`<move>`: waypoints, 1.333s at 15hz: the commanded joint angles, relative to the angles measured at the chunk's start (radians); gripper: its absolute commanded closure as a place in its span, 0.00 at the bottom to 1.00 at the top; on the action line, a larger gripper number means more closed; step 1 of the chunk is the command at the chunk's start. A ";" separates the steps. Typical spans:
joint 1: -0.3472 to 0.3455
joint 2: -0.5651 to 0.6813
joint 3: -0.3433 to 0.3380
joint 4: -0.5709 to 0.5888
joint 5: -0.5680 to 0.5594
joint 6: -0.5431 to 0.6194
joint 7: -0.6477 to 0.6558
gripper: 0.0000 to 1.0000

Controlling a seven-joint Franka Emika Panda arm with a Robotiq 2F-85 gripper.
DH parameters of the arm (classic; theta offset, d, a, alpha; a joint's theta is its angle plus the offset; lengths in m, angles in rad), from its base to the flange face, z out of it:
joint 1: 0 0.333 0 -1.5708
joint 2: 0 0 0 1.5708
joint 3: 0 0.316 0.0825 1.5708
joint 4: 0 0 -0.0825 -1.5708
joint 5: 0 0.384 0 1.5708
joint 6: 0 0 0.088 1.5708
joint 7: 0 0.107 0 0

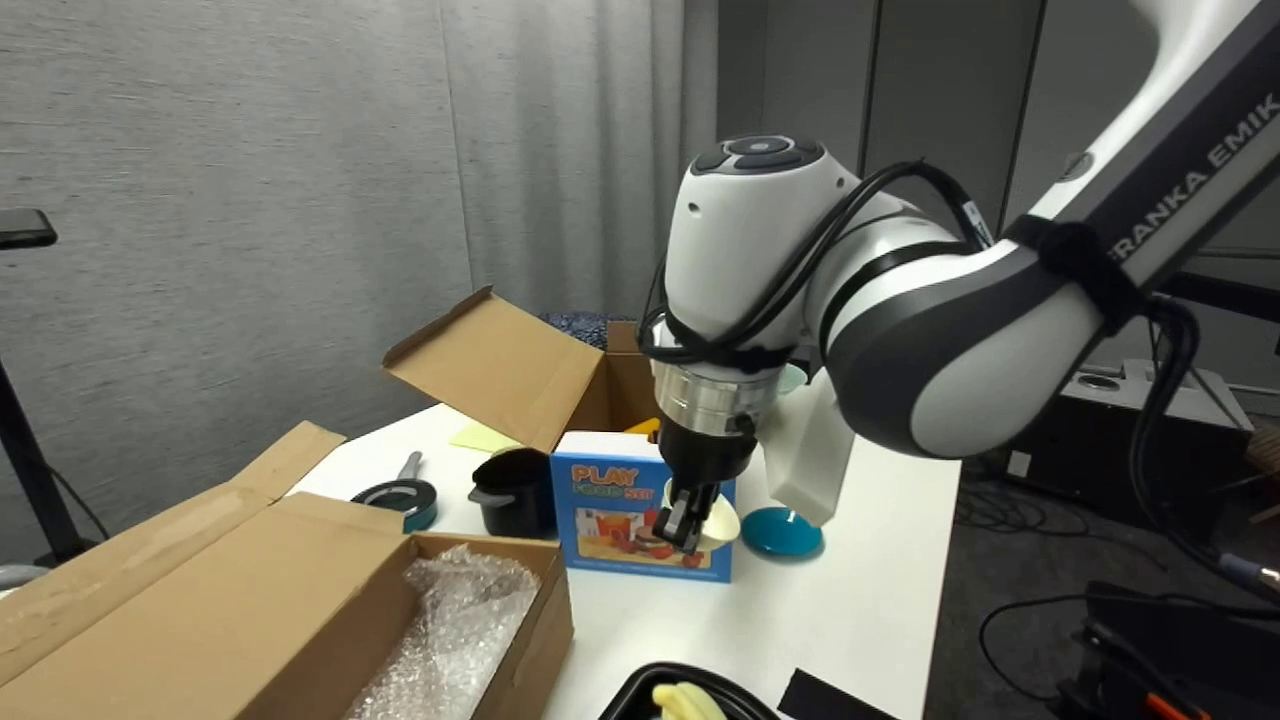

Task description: Remove the white bowl from the box

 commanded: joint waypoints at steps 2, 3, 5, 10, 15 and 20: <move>-0.025 0.097 0.014 0.054 0.084 0.135 -0.144 0.99; -0.030 0.120 0.026 0.066 0.132 0.156 -0.197 0.99; -0.048 0.161 0.066 0.091 0.263 0.167 -0.335 0.99; -0.053 0.220 0.107 0.163 0.393 0.080 -0.509 0.99; 0.013 0.178 0.067 0.200 0.283 -0.094 -0.471 0.46; 0.019 0.110 0.112 0.220 0.272 -0.243 -0.544 0.09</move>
